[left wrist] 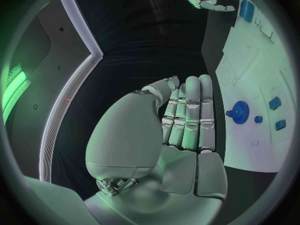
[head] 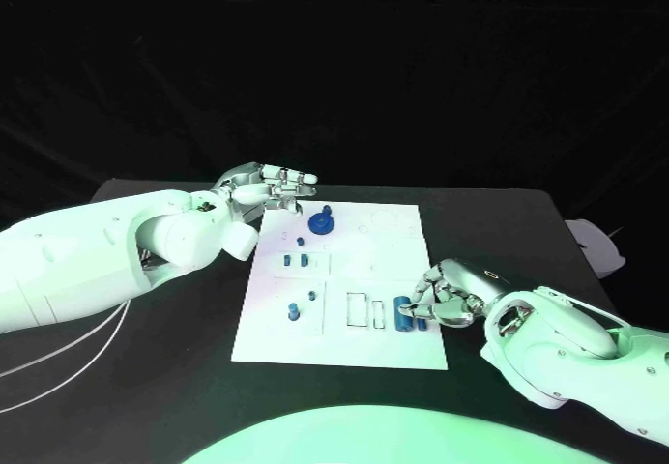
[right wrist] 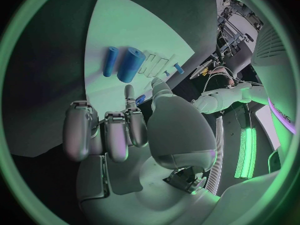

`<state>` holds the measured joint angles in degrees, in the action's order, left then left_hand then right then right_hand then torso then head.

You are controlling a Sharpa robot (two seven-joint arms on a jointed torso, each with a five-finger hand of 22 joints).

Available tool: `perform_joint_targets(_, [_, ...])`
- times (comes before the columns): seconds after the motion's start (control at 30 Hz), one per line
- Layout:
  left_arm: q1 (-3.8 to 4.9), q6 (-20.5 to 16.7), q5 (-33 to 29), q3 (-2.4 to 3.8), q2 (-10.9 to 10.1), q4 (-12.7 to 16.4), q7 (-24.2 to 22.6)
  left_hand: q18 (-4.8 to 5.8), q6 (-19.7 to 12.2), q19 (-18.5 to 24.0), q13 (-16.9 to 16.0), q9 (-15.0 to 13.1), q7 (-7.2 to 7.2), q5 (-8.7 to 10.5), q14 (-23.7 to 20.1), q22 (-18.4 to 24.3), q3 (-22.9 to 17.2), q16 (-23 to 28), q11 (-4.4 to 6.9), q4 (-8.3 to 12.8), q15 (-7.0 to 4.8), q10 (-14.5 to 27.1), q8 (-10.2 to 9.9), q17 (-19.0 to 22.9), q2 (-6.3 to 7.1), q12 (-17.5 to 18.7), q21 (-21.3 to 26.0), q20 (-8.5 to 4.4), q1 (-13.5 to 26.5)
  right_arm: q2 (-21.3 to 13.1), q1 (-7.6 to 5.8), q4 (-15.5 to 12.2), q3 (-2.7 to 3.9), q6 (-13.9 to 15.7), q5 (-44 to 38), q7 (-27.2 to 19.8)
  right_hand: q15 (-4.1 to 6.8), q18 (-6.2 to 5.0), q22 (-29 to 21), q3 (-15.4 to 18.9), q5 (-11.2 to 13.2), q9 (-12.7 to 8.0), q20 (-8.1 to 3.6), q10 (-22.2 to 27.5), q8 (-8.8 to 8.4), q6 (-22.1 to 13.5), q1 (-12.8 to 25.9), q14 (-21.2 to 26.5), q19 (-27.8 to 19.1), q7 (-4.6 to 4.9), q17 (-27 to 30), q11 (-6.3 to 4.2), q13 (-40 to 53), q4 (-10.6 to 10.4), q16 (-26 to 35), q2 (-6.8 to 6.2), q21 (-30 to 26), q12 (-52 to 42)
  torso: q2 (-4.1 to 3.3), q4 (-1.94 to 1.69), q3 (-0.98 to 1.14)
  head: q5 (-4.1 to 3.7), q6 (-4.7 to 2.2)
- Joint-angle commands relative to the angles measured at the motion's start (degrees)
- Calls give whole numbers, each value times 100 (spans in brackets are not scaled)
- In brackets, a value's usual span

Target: Assemble the parts on the task board

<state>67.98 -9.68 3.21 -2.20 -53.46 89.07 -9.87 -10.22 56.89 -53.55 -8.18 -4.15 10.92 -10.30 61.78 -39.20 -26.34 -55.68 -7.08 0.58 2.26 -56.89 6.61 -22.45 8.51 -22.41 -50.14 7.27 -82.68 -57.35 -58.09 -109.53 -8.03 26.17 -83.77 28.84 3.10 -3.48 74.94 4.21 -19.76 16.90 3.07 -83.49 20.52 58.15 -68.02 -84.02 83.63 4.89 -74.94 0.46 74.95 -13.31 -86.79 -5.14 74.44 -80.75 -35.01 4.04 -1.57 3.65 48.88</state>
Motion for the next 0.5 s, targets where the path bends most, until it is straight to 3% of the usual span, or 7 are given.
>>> perform_joint_targets(0.03, [1,86,-30,3,-6,22,-84,-36,-40,19,-8,-5,13,-1,-27,-2,25,-24,3,19,16,38,29,8,18,-14,-2,17,32,54,31,43,0,-95,-318,343,26,26,1016,74,-3,40,-8,-36,57,-33,11,-476,51,-24,-917,-12,506,-30,-27,10,-44,-17,0,-14,4,-6,24])
perform_joint_targets(0.5, [1,106,-30,3,-34,42,-55,-36,-39,20,-9,-6,12,-1,-29,-1,28,-25,3,16,17,41,34,9,15,-22,1,18,38,245,158,234,-1,-283,-483,401,35,18,1010,197,-1,147,-16,11,153,-67,2,-469,37,-38,-894,-23,456,-177,-13,37,-94,52,-7,-30,11,-20,75])
